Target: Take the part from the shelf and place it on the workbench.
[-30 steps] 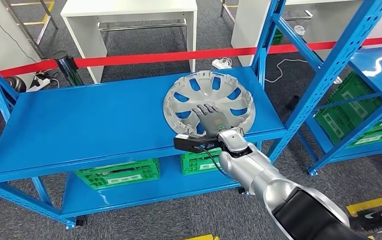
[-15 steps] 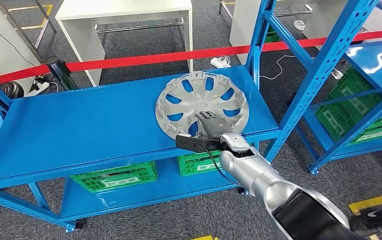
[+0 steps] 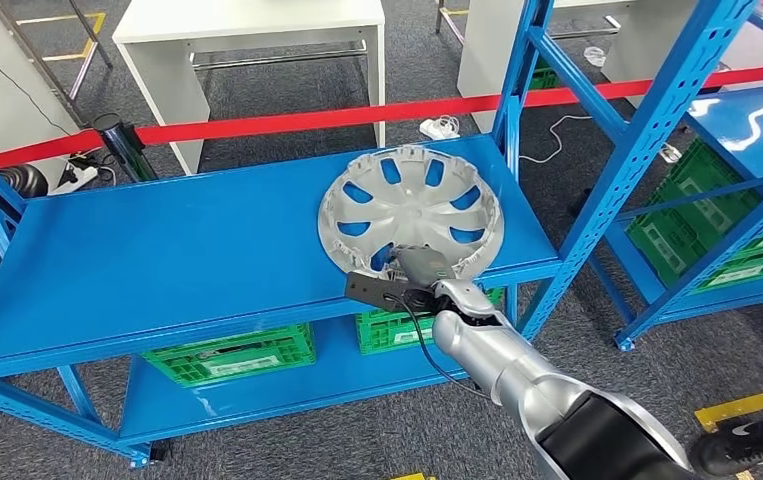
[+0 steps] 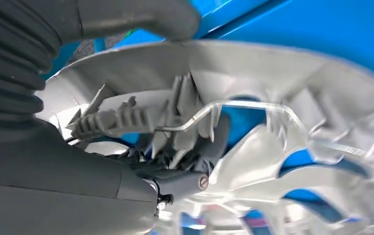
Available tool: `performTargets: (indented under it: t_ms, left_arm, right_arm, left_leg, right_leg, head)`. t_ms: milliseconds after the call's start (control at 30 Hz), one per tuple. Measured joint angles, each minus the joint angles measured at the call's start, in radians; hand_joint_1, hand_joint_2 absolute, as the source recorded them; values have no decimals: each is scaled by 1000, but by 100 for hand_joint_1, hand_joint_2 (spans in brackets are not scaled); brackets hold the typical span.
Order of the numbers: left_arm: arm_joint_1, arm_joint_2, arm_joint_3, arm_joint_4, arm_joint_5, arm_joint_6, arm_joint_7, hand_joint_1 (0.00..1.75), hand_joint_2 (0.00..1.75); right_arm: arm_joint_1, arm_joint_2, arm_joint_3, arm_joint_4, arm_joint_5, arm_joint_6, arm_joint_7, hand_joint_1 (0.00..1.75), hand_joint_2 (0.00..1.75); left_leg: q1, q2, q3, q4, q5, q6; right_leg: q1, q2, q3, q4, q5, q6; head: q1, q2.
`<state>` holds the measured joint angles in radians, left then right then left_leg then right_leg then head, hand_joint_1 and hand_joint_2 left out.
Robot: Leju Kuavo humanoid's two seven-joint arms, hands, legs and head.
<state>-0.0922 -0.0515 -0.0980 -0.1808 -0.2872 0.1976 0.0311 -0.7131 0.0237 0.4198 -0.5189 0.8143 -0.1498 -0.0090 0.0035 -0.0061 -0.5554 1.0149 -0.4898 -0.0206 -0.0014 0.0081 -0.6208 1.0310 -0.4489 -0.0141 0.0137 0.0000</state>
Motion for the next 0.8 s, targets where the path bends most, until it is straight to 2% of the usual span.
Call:
performTargets:
  t_ms: [800]
  left_arm:
    - [4,-1,3,0,1,1,-2,0,0]
  right_arm:
    - [12,17,-2,-12,5,-27,-6,175,175]
  left_leg:
    - [0,0,2,0,0,0]
  right_leg:
    - [0,-1,3,0,0,0]
  head:
    - [0,0]
